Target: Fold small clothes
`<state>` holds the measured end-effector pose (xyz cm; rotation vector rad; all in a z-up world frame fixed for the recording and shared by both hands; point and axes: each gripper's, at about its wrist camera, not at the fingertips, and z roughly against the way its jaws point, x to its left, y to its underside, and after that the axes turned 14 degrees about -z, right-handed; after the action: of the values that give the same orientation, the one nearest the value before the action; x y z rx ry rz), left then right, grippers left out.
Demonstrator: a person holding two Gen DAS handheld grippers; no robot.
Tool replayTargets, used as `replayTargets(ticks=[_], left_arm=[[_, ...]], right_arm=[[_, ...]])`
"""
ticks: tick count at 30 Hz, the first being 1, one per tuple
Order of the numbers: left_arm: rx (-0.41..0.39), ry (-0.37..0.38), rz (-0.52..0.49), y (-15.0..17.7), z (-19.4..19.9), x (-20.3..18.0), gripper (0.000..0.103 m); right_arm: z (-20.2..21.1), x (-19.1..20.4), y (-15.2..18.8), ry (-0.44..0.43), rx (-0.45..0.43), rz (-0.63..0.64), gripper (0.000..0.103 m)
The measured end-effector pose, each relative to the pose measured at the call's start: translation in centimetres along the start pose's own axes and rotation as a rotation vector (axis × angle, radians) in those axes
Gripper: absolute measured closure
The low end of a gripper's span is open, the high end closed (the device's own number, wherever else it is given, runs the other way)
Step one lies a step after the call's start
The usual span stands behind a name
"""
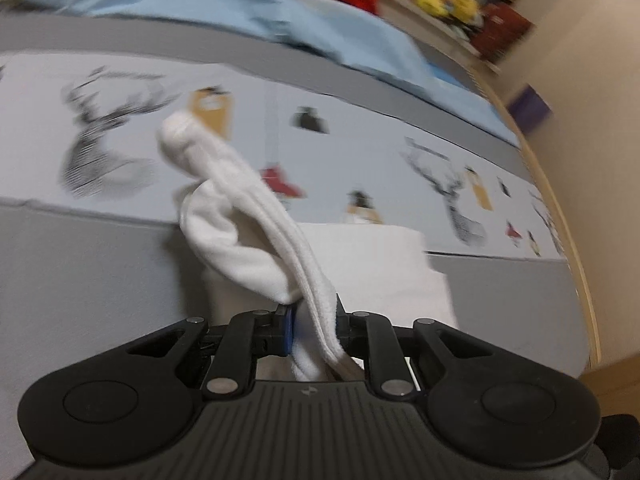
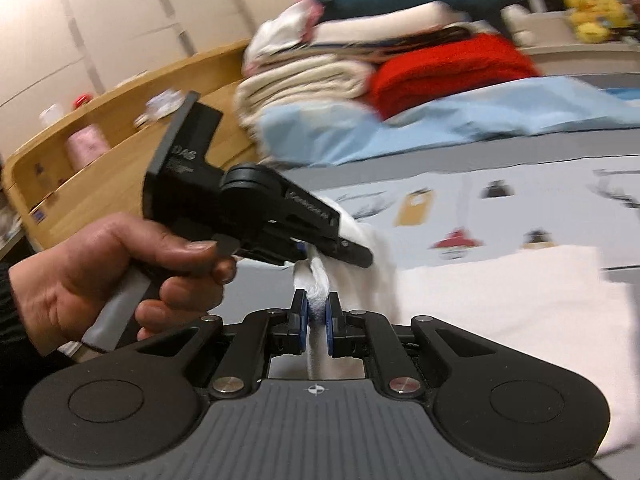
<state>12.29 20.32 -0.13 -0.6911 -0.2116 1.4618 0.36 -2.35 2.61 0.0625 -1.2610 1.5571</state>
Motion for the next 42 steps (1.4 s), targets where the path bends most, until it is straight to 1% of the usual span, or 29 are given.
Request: replayTargets(ticks=[1,2,3,4,5,6,8,10,12,13,14,16,17,18,19,20,22,24,27,28,29,31,33,35,37,39,40,41,42], left_arm=[[-0.005,0.011,-0.027,-0.4,-0.6,-1.6,0.081],[-0.011,0.030,-0.053,-1.0,-1.2,-3.5,0.073],[-0.015,0.047,-0.067,-1.3,-1.9,-4.9,0.067],[-0.022,0.076,-0.080,-1.7,-2.3,-6.2,0.056],[-0.035,0.113,-0.094,-1.8,-2.5,-7.4,0.050],[-0.056,0.139,-0.110,-1.9,-2.5,-8.3,0.050],[-0.076,0.137,-0.137,-1.9,-2.7,-9.7,0.049],[-0.050,0.131,-0.147,-1.6,-3.3,-10.0,0.050],[-0.012,0.101,-0.141,-1.1,-3.9,-9.7,0.050],[0.002,0.084,-0.139,-0.9,-4.0,-9.5,0.050],[0.008,0.073,-0.137,-0.8,-4.1,-9.1,0.050],[0.013,0.056,-0.134,-0.4,-3.7,-8.4,0.050],[0.015,0.048,-0.131,-0.3,-3.5,-8.0,0.050],[0.017,0.041,-0.128,-0.2,-3.2,-7.5,0.050],[0.018,0.038,-0.127,0.1,-2.6,-6.9,0.050],[0.020,0.033,-0.128,0.3,-2.4,-6.5,0.050],[0.028,0.021,-0.129,0.5,-2.0,-6.1,0.050],[0.032,0.011,-0.132,0.7,-1.7,-5.8,0.050],[0.033,0.007,-0.137,1.1,-1.3,-5.6,0.050],[0.032,0.003,-0.140,1.2,-1.1,-5.6,0.050],[0.029,0.000,-0.142,1.3,-0.9,-5.5,0.050],[0.026,-0.003,-0.138,1.4,-0.6,-5.1,0.050],[0.024,-0.009,-0.133,1.5,-0.3,-4.9,0.050],[0.024,-0.011,-0.131,1.6,-0.1,-4.8,0.050],[0.025,-0.013,-0.137,1.7,0.0,-4.8,0.050],[0.027,-0.011,-0.145,1.8,0.1,-4.9,0.050],[0.032,-0.011,-0.149,1.9,0.1,-4.9,0.050],[0.036,-0.012,-0.154,2.0,0.1,-4.9,0.050],[0.039,-0.012,-0.162,2.1,0.1,-4.9,0.050]], right_arm=[[1.0,-1.1,-0.4,0.030,-0.028,-0.016,0.094],[2.0,-2.1,-0.6,0.058,-0.054,-0.032,0.094],[3.1,-3.3,-0.9,0.091,-0.081,-0.052,0.094],[4.2,-4.6,-1.1,0.131,-0.105,-0.076,0.095],[5.0,-5.9,-1.2,0.171,-0.119,-0.101,0.095],[5.7,-7.3,-1.2,0.221,-0.126,-0.131,0.095],[6.5,-10.7,-1.0,0.332,-0.102,-0.200,0.095],[6.9,-14.7,-0.4,0.443,-0.060,-0.294,0.095],[6.8,-18.1,0.4,0.499,-0.003,-0.376,0.094],[6.6,-19.7,0.8,0.495,0.037,-0.429,0.093],[6.6,-20.9,1.1,0.482,0.058,-0.480,0.087],[6.7,-22.0,1.4,0.477,0.064,-0.548,0.082],[6.7,-22.1,1.3,0.473,0.059,-0.555,0.075],[6.8,-22.0,1.2,0.468,0.054,-0.557,0.070],[6.8,-21.8,1.0,0.456,0.046,-0.561,0.061],[6.7,-21.6,0.8,0.444,0.035,-0.563,0.055],[6.4,-21.4,0.0,0.433,0.030,-0.558,0.052],[5.7,-21.3,0.2,0.433,0.049,-0.547,0.050],[4.3,-21.4,0.5,0.473,0.101,-0.535,0.050],[4.0,-21.4,0.7,0.482,0.114,-0.527,0.055],[3.8,-21.3,0.9,0.483,0.123,-0.518,0.073],[3.7,-20.6,0.8,0.475,0.126,-0.479,0.088],[4.0,-19.7,0.4,0.472,0.099,-0.432,0.090],[4.7,-18.8,-0.2,0.467,0.054,-0.391,0.091],[5.8,-17.8,-1.1,0.451,-0.019,-0.358,0.091],[6.4,-17.1,-1.7,0.450,-0.064,-0.316,0.091],[6.4,-17.0,-1.9,0.463,-0.063,-0.298,0.091],[6.1,-17.4,-2.0,0.483,-0.040,-0.301,0.090],[5.6,-18.2,-1.9,0.510,0.016,-0.333,0.088]])
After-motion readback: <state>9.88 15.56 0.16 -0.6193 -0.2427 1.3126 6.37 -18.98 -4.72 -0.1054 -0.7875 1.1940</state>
